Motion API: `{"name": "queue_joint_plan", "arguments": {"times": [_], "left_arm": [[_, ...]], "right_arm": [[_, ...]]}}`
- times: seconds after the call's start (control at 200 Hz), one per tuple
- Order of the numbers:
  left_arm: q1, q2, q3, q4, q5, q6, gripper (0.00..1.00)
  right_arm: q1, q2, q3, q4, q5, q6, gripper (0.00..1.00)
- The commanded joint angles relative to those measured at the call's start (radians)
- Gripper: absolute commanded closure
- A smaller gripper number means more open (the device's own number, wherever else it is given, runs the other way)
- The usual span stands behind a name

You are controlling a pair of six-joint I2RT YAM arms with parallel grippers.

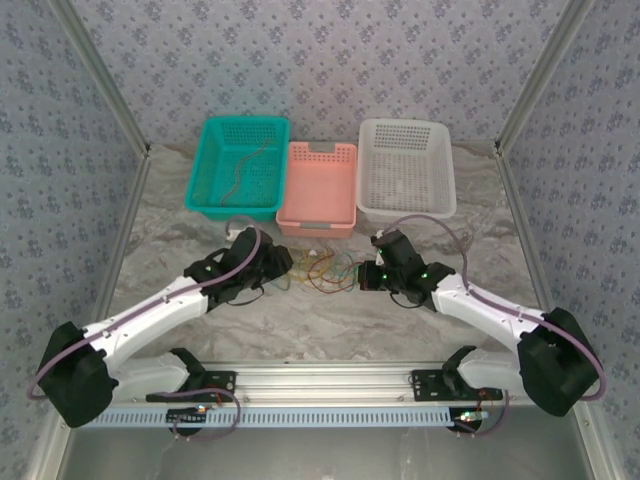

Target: Untangle the cables

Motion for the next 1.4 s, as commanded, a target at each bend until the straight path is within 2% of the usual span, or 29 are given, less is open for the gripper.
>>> {"name": "queue_joint_plan", "arguments": {"times": [0.0, 0.165, 0.295, 0.505, 0.665, 0.705, 0.794, 0.909, 0.999, 1.094, 1.199, 1.399], "left_arm": [[-0.036, 0.026, 0.057, 0.050, 0.078, 0.033, 0.45], [-0.095, 0.201, 0.160, 0.103, 0.134, 0.057, 0.43], [-0.110, 0.324, 0.227, 0.155, 0.161, 0.078, 0.44], [-0.112, 0.445, 0.312, 0.105, 0.164, 0.126, 0.66], [-0.110, 0.459, 0.304, 0.105, 0.164, 0.132, 0.71], [-0.110, 0.452, 0.300, 0.105, 0.161, 0.131, 0.69], [-0.110, 0.411, 0.285, 0.095, 0.151, 0.130, 0.56], [-0.109, 0.324, 0.263, 0.071, 0.142, 0.169, 0.45], [-0.086, 0.276, 0.249, 0.068, 0.221, 0.248, 0.45], [-0.034, 0.266, 0.240, 0.047, 0.394, 0.354, 0.49], [0.023, 0.276, 0.218, 0.044, 0.535, 0.425, 0.52], [0.033, 0.339, 0.269, -0.028, 0.587, 0.523, 0.56]], "right_arm": [[0.008, 0.010, 0.003, 0.028, -0.040, -0.045, 1.00], [0.034, 0.011, 0.021, 0.027, -0.059, -0.078, 1.00], [0.063, 0.016, 0.038, 0.018, -0.061, -0.098, 1.00], [0.088, 0.007, 0.044, 0.008, -0.052, -0.109, 1.00], [0.095, 0.002, 0.046, 0.008, -0.048, -0.110, 1.00], [0.096, 0.002, 0.046, 0.006, -0.043, -0.111, 1.00], [0.090, 0.003, 0.046, -0.007, -0.041, -0.124, 1.00], [0.076, 0.006, 0.045, -0.011, -0.090, -0.150, 1.00], [0.070, 0.024, 0.075, -0.046, -0.136, -0.186, 1.00], [0.067, 0.036, 0.101, -0.067, -0.175, -0.215, 1.00], [0.066, 0.047, 0.123, -0.079, -0.198, -0.232, 1.00], [0.066, 0.080, 0.143, -0.082, -0.210, -0.236, 1.00]]}}
